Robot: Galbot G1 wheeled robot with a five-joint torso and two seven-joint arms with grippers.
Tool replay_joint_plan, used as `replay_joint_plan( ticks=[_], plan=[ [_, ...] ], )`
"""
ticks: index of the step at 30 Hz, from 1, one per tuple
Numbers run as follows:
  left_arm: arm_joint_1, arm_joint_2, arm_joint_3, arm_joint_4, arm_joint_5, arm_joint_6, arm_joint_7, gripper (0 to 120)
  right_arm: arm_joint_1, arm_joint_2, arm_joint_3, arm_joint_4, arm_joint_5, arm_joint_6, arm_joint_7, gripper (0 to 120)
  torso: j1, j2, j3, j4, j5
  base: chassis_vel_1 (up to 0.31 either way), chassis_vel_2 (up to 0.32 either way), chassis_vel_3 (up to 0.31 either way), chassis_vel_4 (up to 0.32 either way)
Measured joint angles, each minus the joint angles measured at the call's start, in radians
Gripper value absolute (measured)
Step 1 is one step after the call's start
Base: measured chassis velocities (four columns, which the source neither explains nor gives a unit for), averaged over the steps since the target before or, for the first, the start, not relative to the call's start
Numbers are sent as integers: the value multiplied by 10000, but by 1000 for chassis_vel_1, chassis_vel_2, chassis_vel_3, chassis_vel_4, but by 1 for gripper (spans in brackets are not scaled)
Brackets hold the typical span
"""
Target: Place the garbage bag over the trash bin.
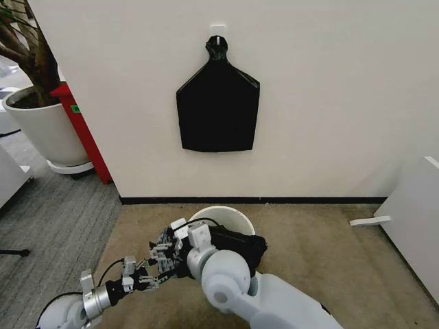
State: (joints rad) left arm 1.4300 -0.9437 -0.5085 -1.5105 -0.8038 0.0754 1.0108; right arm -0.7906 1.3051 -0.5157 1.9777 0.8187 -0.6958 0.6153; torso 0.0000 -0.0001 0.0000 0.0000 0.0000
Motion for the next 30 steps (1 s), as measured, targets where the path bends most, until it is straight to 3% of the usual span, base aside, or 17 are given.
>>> replay_joint_plan(
  ticks=[2, 6, 11, 16, 21, 24, 27, 30],
  plan=[
    [8, -27, -25, -36, -29, 2, -25, 100, -103, -106, -114, -160, -930, -20, -412, 100, 0, 0, 0, -1, 0, 0, 0, 0, 0],
    [7, -17, -48, -30, -53, 11, -46, 100, -236, -219, -222, -96, -1262, -21, -531, 100, 0, 0, 0, -2, 0, 0, 0, 0, 0],
    [10, 47, -70, -12, -126, 20, -46, 100, -371, -219, -403, -62, -1308, -25, -553, 86, 0, 0, 0, -1, 0, 0, 0, 0, 0],
    [-11, 79, -49, 16, -180, 27, -38, 100, -382, -8, -495, -188, -1280, -4, -521, 65, 0, 0, 0, 0, 1, 0, 0, 0, 0],
    [-46, 58, -4, 17, -180, 34, -37, 100, -358, 73, -494, -383, -1189, 45, -476, 52, 0, 0, 0, -1, 0, 0, 0, 0, 0],
    [-49, 42, 9, -7, -180, 41, -38, 100, -363, 70, -493, -483, -988, 55, -351, 35, 0, 0, 0, 0, 0, 0, 0, 0, 0],
    [-47, 42, 11, -29, -181, 42, -37, 100, -376, 30, -492, -485, -871, 50, -275, 30, 0, 0, 0, 0, 0, 0, 0, 0, 0],
    [-45, 46, 7, -84, -193, 51, -36, 100, -380, -31, -503, -444, -686, 29, -209, 14, 0, 0, 0, -1, 0, 0, 0, 0, 0]
  ],
)
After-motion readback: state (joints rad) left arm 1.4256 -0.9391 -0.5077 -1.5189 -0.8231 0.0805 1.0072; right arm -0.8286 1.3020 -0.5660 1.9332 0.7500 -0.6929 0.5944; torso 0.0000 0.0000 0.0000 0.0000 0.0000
